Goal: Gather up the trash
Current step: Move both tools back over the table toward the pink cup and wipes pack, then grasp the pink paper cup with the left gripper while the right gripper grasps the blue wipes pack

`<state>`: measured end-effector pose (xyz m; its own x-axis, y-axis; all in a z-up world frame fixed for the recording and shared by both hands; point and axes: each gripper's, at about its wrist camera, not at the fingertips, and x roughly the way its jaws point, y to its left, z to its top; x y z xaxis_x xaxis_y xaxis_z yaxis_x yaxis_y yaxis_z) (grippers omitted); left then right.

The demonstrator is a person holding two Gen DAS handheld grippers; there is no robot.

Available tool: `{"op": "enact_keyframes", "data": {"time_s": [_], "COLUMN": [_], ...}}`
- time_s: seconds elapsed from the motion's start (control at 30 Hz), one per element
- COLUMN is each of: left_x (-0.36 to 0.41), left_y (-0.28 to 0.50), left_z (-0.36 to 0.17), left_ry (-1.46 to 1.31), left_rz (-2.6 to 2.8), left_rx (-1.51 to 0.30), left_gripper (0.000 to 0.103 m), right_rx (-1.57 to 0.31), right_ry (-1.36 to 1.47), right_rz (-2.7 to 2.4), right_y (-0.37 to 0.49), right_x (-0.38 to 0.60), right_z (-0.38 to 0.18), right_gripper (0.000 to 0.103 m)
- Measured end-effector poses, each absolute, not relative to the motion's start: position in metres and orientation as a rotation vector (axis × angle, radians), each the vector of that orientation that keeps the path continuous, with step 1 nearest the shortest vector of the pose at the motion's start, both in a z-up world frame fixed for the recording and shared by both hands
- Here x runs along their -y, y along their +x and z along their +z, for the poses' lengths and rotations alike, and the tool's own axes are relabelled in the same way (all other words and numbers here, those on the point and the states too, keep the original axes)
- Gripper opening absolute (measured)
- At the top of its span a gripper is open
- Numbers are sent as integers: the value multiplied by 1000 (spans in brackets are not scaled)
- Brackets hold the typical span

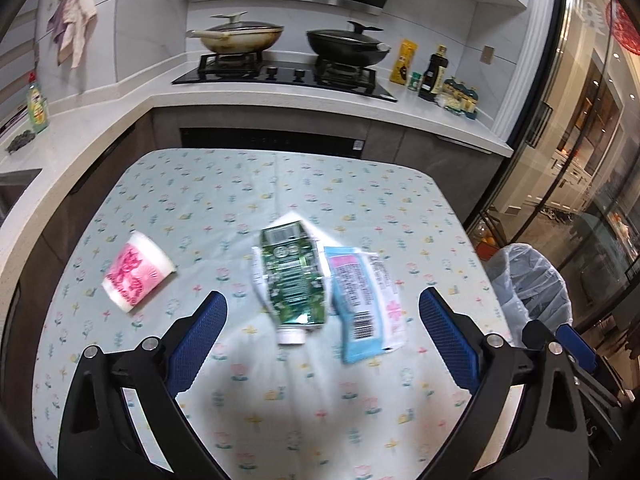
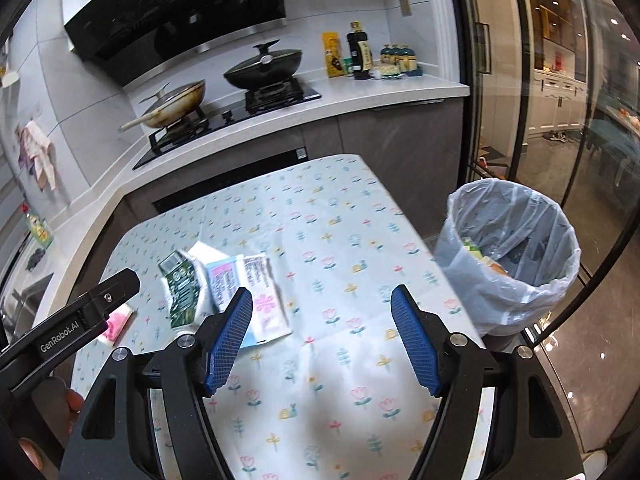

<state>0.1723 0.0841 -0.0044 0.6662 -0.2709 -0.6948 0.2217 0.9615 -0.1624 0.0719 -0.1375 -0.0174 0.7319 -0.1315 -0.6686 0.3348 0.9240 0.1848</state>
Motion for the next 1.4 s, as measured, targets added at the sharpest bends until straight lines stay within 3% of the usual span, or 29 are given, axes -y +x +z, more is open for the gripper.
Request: {"op": "enact_keyframes", "data": {"time_s": [0.63, 1.4], "left_x": [-214, -247], "left_y": [220, 296], "left_z": [-56, -128], "left_ry": [-48, -26], "left_rz": [-66, -91], "left_rx": [-865, -996], "left_gripper": [93, 93], "right_rx": [-852, -943], "right_ry": [230, 204], "right_rz": [-199, -256], "right_y": [137, 211], "right_x": [73, 76], "right_z": [-71, -129], "right_gripper": [69, 79]}}
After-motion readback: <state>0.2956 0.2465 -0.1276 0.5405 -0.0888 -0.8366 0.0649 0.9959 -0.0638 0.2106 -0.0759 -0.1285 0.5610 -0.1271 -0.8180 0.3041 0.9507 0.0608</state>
